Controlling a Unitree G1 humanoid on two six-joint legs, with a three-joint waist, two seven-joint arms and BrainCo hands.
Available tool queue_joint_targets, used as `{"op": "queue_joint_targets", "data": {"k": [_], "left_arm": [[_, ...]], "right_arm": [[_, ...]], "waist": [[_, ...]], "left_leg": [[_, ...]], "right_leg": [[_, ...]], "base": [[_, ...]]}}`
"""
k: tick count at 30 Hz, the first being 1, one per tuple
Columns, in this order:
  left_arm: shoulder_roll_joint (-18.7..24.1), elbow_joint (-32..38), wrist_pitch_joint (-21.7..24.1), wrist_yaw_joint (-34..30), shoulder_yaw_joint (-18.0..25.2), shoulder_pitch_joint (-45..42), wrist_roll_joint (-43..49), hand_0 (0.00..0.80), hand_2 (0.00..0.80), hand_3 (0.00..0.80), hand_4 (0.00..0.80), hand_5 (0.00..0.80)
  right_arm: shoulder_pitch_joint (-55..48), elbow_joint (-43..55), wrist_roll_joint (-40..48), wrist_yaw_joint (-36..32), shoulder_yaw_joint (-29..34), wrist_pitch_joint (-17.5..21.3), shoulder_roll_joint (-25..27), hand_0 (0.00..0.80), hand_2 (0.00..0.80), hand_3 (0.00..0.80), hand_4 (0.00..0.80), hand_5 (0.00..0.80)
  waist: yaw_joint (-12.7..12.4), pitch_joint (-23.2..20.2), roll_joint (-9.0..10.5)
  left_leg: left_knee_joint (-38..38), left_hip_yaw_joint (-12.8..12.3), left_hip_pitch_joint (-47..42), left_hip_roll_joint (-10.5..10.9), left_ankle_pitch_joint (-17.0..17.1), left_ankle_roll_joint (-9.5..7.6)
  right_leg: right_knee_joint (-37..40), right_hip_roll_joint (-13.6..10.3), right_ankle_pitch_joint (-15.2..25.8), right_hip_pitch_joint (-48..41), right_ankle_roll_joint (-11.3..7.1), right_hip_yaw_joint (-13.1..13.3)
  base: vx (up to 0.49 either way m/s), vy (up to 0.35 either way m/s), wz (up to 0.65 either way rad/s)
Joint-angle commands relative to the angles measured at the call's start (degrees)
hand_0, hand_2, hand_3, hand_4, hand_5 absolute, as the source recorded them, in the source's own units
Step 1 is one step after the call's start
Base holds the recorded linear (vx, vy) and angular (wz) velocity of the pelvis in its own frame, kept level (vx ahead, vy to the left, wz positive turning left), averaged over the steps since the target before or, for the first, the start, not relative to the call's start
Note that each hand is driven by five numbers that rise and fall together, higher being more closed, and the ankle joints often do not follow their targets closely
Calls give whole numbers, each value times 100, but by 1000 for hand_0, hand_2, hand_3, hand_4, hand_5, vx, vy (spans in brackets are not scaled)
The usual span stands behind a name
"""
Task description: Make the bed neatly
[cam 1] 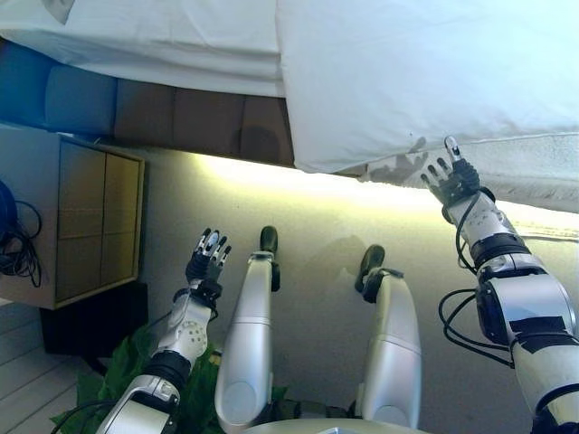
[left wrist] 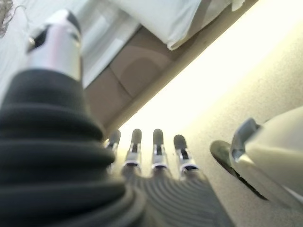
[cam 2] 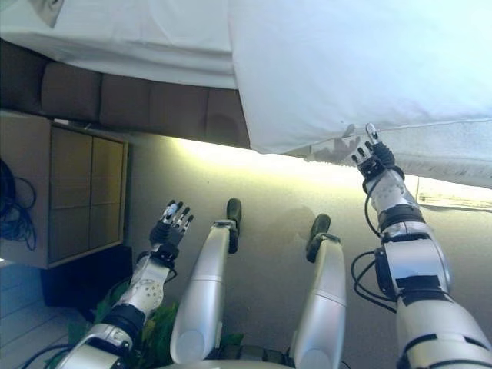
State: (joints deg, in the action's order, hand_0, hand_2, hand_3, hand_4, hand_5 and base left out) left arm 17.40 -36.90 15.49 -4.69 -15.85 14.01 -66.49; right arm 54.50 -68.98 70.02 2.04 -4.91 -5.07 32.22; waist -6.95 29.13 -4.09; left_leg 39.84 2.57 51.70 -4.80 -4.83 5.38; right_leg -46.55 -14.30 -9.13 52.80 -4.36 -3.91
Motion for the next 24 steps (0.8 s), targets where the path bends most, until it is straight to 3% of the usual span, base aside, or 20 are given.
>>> {"op": "queue_joint_targets", "data": {"k": [1,24], "left_arm": [[-77,307,206,62,90,18,48,0,0,0,0,0],[287,1122,385,-71,421,-680,-207,0,0,0,0,0]], "right_arm": [[15,59,256,142,247,109,476,0,0,0,0,0],[1356,551,-208,166,-241,407,1233,0,0,0,0,0]], "waist": [[12,65,-298],[-273,66,-393]], "left_leg": [[29,-20,23,-45,-142,-286],[196,290,1018,97,90,-188]], "right_leg": [[276,6,433,72,70,-19],[-331,72,282,1090,170,21]], "base": [[40,-45,2],[31,-39,4]]}}
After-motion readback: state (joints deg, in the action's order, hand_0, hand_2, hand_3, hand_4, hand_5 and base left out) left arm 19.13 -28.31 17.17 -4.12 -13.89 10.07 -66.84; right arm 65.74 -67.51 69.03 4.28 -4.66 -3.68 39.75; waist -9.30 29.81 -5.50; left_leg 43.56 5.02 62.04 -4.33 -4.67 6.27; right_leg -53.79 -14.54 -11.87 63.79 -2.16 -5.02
